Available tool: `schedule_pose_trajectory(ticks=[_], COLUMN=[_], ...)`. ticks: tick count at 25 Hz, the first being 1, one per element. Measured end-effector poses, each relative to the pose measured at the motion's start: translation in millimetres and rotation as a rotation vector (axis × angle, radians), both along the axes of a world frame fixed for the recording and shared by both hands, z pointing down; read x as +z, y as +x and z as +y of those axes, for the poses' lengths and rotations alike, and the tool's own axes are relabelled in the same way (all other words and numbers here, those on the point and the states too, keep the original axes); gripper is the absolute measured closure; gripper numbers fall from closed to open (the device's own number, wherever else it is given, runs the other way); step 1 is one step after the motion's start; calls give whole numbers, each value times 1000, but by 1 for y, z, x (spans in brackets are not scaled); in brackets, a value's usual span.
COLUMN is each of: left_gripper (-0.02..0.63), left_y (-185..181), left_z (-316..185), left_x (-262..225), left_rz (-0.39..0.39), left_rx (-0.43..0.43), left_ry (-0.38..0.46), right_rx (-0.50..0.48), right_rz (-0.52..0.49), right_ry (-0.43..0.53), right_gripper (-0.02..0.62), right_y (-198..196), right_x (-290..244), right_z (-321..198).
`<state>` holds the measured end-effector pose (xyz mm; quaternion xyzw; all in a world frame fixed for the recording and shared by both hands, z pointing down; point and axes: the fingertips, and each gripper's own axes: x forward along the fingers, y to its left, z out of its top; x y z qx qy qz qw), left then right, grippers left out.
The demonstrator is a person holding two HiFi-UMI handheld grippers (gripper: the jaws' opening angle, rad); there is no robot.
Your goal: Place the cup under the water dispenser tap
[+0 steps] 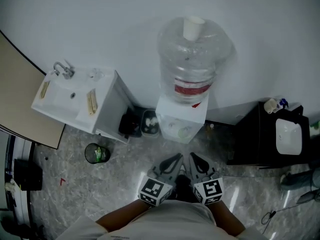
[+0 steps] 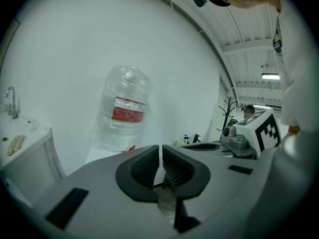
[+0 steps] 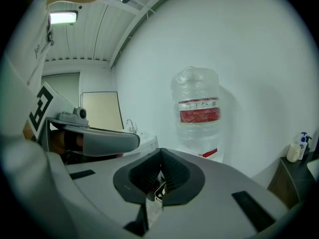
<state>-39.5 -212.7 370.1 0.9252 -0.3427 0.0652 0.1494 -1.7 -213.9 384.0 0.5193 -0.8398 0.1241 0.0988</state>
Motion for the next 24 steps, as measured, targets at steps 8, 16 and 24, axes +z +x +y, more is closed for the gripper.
schedule_pose_trajectory(ticks=[8,16,24], left_gripper=[580,580,580], left_y=[-8,-10,-16], left_z=[-10,-13,-11], left_x=[-2,5,14], left_rz=[4,-4,-11], left_rx=[-15,-22,-26], left_ry=[5,13,7], right_rx=[-2,0,4], right_rz=[18,33,43], right_ry=[-5,-15,-32], right_gripper=[580,580,580], right_y=[-8,-7,-10], right_x=[0,5,13], right_z=[-4,-8,-7])
